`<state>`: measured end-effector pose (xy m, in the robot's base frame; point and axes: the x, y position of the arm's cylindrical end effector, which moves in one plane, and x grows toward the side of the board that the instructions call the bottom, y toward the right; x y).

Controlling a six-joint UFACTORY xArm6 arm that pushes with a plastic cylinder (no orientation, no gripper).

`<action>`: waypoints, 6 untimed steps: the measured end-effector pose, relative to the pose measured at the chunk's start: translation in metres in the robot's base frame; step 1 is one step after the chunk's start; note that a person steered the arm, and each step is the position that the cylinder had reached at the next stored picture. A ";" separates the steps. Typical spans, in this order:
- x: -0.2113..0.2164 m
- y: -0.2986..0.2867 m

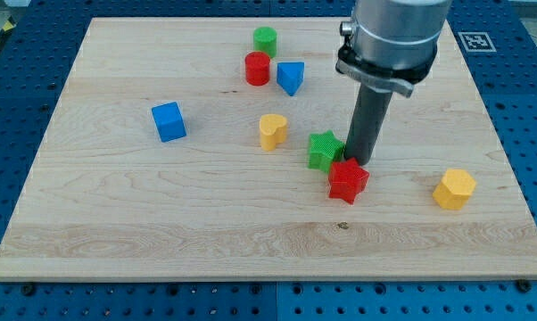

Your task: Move the red star towards bottom center

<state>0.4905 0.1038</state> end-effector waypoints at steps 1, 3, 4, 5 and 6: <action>0.023 -0.002; 0.035 -0.005; 0.044 -0.005; 0.052 -0.002; 0.053 0.005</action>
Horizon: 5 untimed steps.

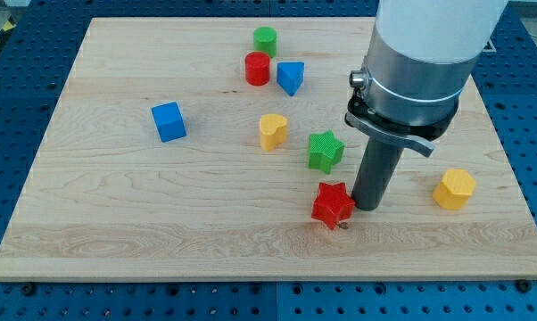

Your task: Move the red star towards bottom center

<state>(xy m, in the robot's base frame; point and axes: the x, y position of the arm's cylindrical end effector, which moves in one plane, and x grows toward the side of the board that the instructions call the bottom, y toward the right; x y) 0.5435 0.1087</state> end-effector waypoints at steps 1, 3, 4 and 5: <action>0.009 0.008; 0.040 0.004; 0.041 -0.012; 0.022 -0.018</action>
